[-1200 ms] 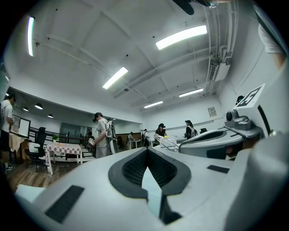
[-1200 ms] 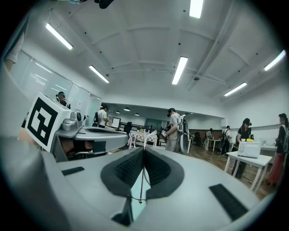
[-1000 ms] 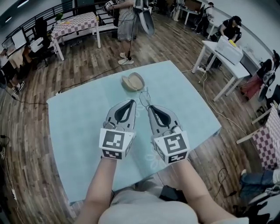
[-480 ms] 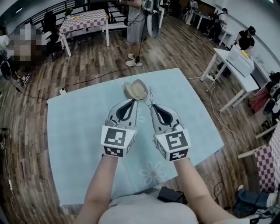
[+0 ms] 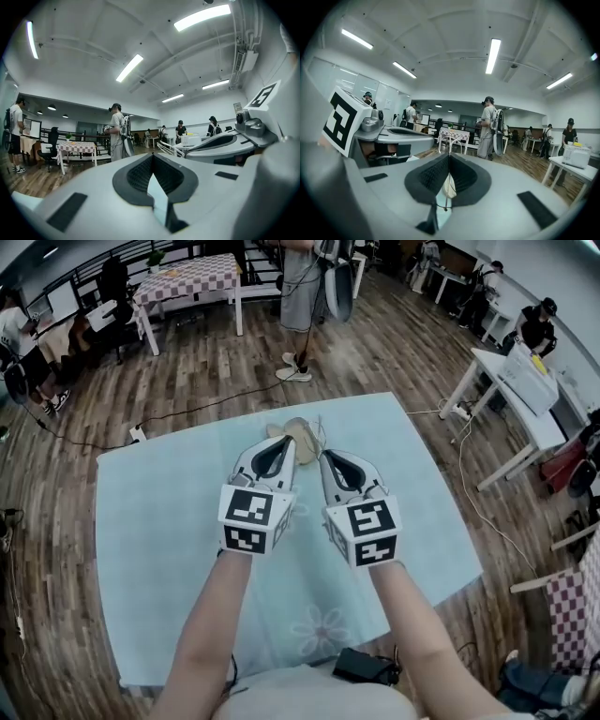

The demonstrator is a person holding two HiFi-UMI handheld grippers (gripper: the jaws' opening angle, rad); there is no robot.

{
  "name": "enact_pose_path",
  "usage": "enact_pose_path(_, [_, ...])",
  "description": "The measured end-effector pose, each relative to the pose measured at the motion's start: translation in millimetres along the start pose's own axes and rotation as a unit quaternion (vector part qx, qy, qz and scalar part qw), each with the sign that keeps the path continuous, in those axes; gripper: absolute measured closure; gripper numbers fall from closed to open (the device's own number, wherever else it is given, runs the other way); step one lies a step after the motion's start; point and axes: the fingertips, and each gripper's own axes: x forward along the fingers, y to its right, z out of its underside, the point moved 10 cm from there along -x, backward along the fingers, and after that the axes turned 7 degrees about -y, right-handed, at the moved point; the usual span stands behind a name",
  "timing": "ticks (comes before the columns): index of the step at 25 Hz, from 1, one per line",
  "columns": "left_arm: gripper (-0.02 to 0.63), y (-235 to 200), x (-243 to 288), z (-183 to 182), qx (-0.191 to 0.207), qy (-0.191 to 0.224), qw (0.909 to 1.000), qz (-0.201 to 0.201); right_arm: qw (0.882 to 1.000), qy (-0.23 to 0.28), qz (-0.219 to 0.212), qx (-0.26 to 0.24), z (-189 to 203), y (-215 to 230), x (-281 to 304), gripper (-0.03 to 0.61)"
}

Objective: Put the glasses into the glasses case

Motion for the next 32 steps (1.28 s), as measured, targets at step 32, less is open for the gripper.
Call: enact_pose_path(32, [0.606, -44.6, 140.9, 128.0, -0.100, -0.122, 0.9872, -0.024, 0.987, -0.150, -0.039, 0.040, 100.9, 58.5, 198.0, 0.568])
